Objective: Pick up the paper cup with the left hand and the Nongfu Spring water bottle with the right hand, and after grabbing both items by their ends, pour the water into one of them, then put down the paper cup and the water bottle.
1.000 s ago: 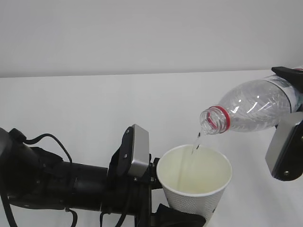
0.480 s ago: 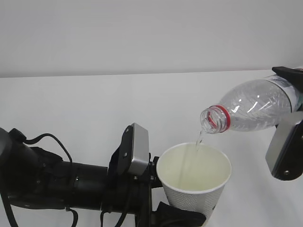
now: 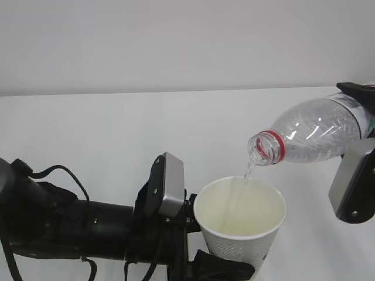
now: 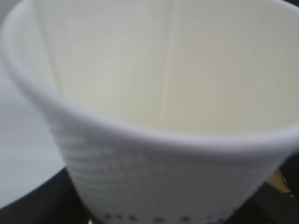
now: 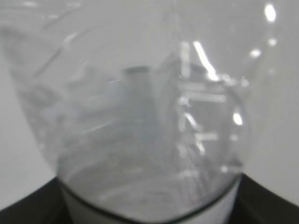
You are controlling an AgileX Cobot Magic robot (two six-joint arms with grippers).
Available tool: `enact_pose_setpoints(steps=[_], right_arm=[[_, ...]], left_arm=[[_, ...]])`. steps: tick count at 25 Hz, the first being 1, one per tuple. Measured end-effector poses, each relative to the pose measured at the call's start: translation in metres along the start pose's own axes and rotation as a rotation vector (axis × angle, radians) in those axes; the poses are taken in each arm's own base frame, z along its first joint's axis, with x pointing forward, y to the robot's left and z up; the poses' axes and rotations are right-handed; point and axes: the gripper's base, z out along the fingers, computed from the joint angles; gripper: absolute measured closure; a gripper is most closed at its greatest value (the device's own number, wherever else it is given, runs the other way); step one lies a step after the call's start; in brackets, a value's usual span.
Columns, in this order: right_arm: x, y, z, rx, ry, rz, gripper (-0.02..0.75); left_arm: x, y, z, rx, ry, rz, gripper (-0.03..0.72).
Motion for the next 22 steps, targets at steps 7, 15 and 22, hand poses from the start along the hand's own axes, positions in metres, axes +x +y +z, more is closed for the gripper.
enact_pose_setpoints(steps=[7, 15, 22], right_arm=[[0.0, -0.0004, 0.0, 0.004, 0.0, 0.0, 0.274], [0.0001, -0.0006, 0.0, 0.007, 0.001, 0.0, 0.274], [0.0001, -0.0006, 0.0, 0.007, 0.001, 0.0, 0.274]], left_arm=[[0.0003, 0.0001, 0.0, -0.001, 0.003, 0.0, 0.178], [0.0005, 0.0002, 0.0, -0.002, 0.005, 0.0, 0.178], [0.0005, 0.0002, 0.0, -0.002, 0.005, 0.0, 0.178]])
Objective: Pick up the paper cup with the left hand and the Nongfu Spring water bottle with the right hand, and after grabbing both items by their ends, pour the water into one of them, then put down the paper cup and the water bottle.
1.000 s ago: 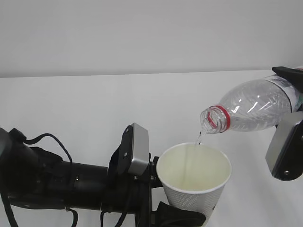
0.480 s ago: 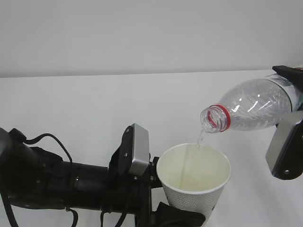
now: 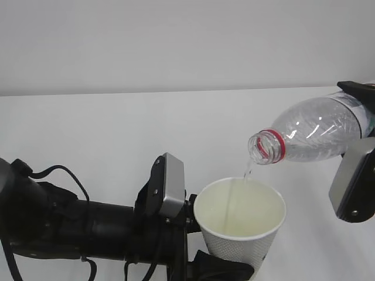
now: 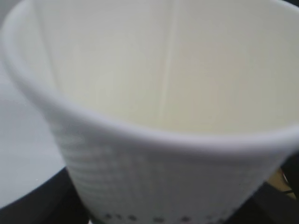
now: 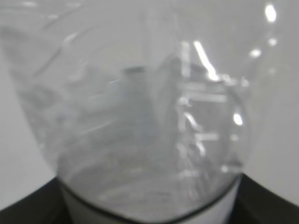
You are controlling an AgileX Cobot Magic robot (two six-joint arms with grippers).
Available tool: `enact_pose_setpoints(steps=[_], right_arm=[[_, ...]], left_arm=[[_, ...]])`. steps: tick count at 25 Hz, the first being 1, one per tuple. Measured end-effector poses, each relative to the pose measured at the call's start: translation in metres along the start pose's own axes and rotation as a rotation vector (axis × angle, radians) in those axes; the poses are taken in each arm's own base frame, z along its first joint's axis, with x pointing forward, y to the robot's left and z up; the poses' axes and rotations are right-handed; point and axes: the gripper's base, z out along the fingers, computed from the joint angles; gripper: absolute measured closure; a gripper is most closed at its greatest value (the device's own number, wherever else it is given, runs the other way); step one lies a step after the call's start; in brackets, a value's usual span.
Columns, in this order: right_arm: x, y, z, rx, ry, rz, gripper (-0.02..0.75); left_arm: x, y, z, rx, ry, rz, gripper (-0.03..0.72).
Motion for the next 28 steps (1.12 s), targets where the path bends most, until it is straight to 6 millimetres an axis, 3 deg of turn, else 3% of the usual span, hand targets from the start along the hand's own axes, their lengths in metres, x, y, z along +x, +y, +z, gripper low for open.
enact_pose_setpoints(steps=[28], right_arm=[[0.0002, 0.0, 0.0, 0.0, 0.002, -0.001, 0.274]], left_arm=[[0.0001, 0.0, 0.0, 0.0, 0.001, 0.0, 0.179]])
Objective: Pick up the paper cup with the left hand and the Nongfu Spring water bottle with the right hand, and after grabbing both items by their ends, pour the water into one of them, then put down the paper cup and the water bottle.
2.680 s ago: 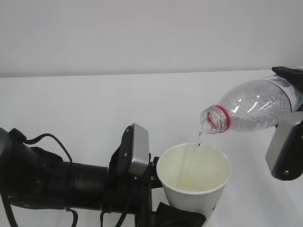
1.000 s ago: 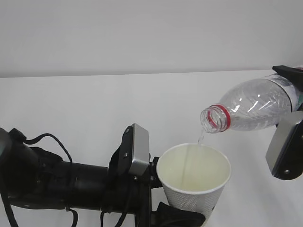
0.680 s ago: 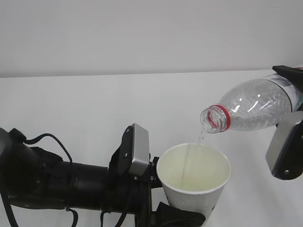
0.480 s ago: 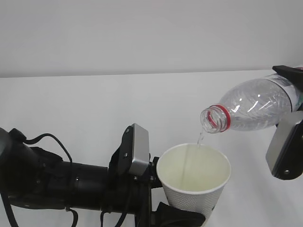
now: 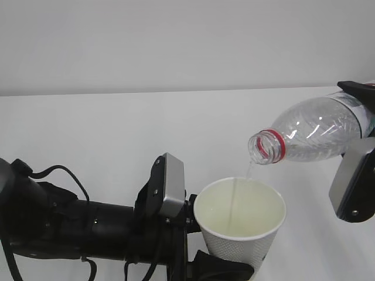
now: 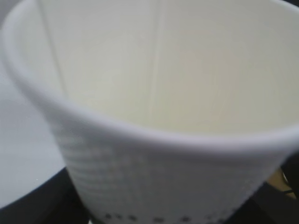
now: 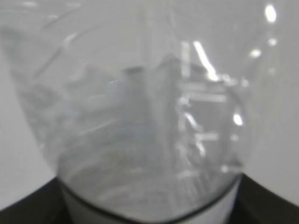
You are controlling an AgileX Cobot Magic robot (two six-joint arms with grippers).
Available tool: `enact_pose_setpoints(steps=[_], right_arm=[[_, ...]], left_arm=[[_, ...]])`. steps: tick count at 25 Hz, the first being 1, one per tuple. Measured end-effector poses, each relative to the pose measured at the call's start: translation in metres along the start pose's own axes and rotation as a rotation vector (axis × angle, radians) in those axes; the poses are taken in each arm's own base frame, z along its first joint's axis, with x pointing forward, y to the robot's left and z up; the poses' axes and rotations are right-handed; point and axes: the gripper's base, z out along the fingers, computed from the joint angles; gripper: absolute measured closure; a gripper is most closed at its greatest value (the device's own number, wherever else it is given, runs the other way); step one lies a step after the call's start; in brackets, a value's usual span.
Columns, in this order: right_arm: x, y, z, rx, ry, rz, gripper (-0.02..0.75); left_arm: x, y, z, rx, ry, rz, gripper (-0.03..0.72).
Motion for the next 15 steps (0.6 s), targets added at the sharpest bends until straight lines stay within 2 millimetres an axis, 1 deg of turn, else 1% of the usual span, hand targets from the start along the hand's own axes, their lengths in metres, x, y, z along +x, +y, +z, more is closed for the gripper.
enact_pose_setpoints(steps=[15], right_arm=[[0.0002, -0.0018, 0.0, 0.02, 0.002, -0.002, 0.274]], left_arm=[[0.0, 0.0, 0.0, 0.0, 0.0, 0.0, 0.179]])
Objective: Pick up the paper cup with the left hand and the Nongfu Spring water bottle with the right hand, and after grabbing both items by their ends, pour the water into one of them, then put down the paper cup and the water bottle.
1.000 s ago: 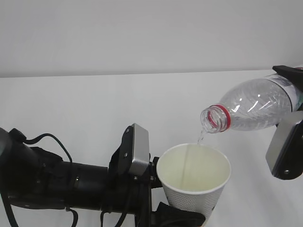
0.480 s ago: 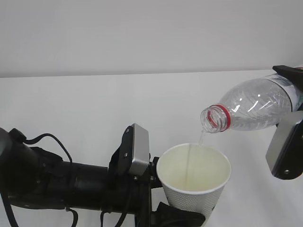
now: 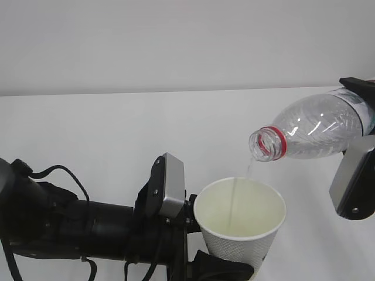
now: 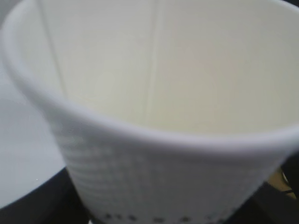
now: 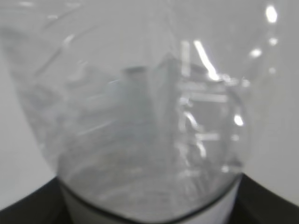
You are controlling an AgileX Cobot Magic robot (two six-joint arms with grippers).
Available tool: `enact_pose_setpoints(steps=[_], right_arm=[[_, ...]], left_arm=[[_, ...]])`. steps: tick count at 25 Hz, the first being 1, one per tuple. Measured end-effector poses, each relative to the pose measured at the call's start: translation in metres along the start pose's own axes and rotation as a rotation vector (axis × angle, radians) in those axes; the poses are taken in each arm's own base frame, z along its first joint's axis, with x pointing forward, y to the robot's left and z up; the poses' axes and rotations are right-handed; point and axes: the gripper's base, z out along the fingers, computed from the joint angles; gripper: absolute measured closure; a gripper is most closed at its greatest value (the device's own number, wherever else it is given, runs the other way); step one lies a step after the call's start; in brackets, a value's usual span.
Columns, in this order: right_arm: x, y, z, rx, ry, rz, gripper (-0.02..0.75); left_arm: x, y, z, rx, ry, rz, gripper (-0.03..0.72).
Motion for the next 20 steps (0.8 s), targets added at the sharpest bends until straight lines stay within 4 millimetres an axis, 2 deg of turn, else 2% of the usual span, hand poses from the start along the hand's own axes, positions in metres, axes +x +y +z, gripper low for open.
enact_pose_setpoints(steps=[20], right_arm=[[0.0, -0.0002, 0.0, 0.002, 0.0, -0.01, 0.274]], left_arm=[[0.0001, 0.0, 0.0, 0.0, 0.001, 0.0, 0.179]])
